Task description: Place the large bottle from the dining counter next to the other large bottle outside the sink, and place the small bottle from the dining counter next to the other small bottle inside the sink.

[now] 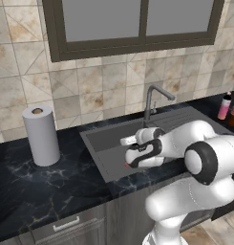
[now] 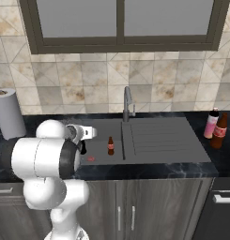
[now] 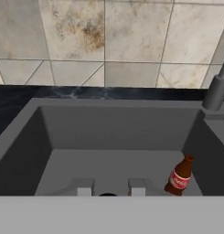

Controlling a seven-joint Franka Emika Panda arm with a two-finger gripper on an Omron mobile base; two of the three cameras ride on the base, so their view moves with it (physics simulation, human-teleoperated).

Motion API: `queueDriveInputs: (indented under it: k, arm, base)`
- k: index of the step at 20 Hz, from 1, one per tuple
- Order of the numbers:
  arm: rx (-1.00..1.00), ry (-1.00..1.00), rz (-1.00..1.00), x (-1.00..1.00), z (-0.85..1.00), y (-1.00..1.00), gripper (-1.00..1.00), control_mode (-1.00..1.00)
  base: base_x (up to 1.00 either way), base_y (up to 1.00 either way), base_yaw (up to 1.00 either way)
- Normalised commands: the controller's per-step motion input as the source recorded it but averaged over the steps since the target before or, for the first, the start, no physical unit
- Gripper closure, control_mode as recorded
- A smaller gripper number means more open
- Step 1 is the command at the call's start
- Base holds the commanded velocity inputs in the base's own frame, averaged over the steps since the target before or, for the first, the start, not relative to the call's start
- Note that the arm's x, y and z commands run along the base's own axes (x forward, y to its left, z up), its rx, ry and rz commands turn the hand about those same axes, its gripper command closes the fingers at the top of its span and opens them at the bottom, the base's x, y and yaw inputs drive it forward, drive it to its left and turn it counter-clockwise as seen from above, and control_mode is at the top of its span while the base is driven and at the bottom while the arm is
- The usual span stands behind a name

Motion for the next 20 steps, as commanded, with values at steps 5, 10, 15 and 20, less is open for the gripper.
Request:
queueDriveInputs:
  k: [5,10,15,20]
  arm:
    - [0.05,0.0,0.0,0.48,-0.32,0.0,1.0,-1.0]
    - [0.04,0.0,0.0,0.44,-0.36,0.0,1.0,-1.0]
    - [0.01,0.0,0.0,0.4,-0.4,0.0,-1.0,-1.0]
    - [0.02,0.0,0.0,0.43,-0.29,0.0,-1.0,-1.0]
  base:
    - [0.0,0.0,0.0]
    - [0.0,0.0,0.0]
    - [0.0,0.0,0.0]
    - [0.0,0.0,0.0]
